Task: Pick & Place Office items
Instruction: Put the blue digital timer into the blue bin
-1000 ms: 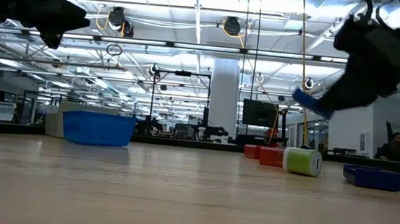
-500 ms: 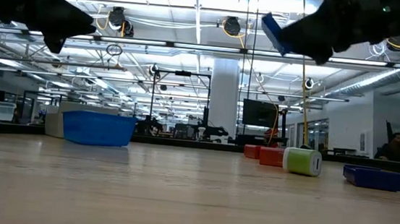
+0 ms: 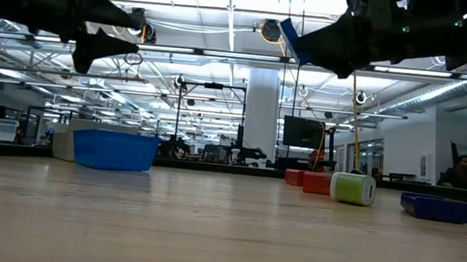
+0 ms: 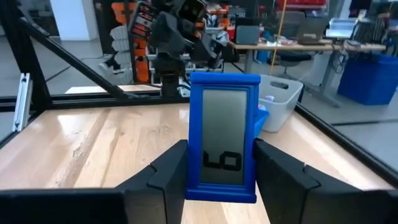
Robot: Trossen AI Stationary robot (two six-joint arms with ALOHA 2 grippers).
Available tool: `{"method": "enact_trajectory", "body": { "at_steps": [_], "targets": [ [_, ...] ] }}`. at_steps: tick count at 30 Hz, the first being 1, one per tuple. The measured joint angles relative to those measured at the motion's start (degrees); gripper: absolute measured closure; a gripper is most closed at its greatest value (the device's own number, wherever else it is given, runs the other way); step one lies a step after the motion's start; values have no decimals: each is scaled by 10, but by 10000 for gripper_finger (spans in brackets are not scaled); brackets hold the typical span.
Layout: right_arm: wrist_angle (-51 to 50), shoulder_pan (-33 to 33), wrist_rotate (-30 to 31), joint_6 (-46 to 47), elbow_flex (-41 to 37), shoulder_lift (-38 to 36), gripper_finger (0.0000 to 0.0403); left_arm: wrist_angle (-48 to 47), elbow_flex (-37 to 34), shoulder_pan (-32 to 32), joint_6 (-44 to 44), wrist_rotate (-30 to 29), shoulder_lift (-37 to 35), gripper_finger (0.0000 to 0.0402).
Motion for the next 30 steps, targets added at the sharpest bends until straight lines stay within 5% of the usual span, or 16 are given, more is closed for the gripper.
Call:
{"method": "enact_trajectory", "body": {
  "at_steps": [10, 20, 30],
  "targets": [
    [-14, 17, 1, -50, 48, 43, 248, 182, 11, 20, -48, 70, 139, 148],
    [-88, 29, 36, -71, 107, 95, 245, 180, 102, 20, -82, 86, 267, 147],
    [-141, 44, 140, -118, 151, 140, 244, 178, 209, 20, -94, 84, 418, 147]
  ]
}}
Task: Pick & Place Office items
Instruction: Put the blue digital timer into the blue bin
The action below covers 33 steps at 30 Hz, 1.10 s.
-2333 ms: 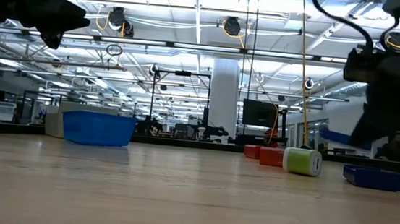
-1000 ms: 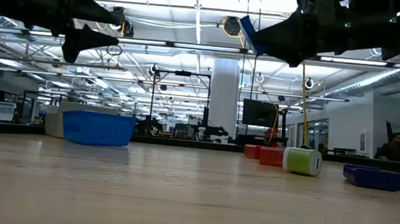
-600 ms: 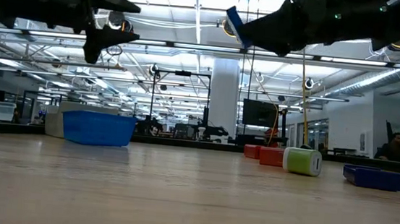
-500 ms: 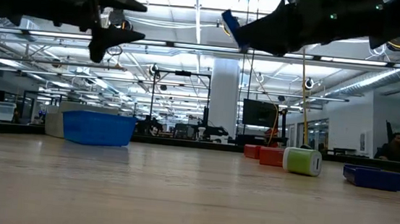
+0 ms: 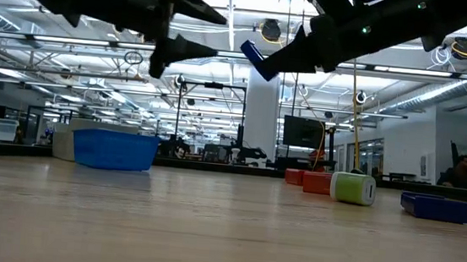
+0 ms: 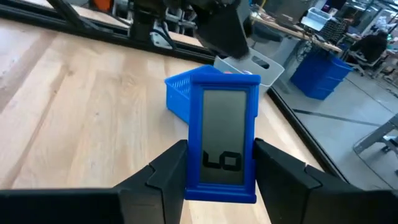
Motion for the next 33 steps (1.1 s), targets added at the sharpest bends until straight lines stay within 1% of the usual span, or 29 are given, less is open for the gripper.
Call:
{"method": "enact_trajectory", "body": {
  "at_steps": [4, 8, 17, 24, 33],
  "targets": [
    [-13, 1, 3, -1, 6, 0, 247, 0, 40, 0, -2, 0, 49, 147],
    [-25, 2, 31, -1, 5, 0, 244, -1, 67, 0, -5, 0, 88, 147],
    [-25, 3, 31, -3, 5, 0, 246, 0, 117, 0, -10, -1, 156, 147],
    [-27, 3, 31, -1, 5, 0, 246, 0, 138, 0, -10, -1, 184, 147],
    [-38, 3, 31, -1, 4, 0, 244, 2, 139, 0, -2, -1, 183, 147]
  ]
}}
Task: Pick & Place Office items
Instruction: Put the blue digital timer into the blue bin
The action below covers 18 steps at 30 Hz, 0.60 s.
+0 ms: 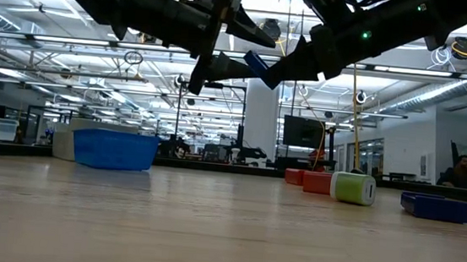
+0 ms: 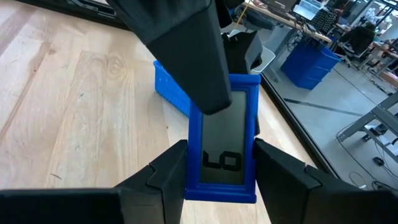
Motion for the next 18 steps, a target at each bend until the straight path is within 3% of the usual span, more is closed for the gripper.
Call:
{"method": "enact_trajectory", "body": {
  "at_steps": [7, 18],
  "targets": [
    [-1, 0, 0, 0, 0, 0, 245, -2, 0, 0, 0, 14, 0, 163],
    [-1, 0, 1, 0, 0, 0, 244, -6, -1, 1, 8, 6, 0, 272]
  ]
}}
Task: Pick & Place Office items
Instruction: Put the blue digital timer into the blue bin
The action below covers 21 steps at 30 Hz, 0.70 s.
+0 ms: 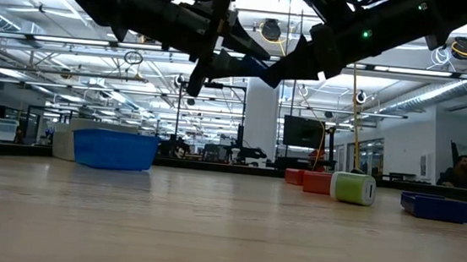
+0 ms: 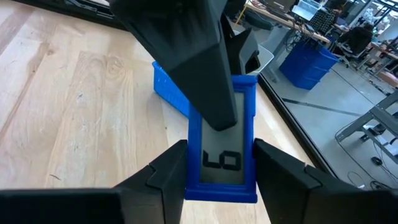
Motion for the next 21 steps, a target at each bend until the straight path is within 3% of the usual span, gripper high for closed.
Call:
{"method": "enact_trajectory", "body": {
  "at_steps": [13, 21],
  "targets": [
    [-23, 6, -8, 60, -1, -17, 196, 3, 0, 9, 78, 14, -10, 345],
    [-33, 37, -7, 60, -1, -74, 184, -58, 0, 0, 124, -12, -61, 336]
  ]
}}
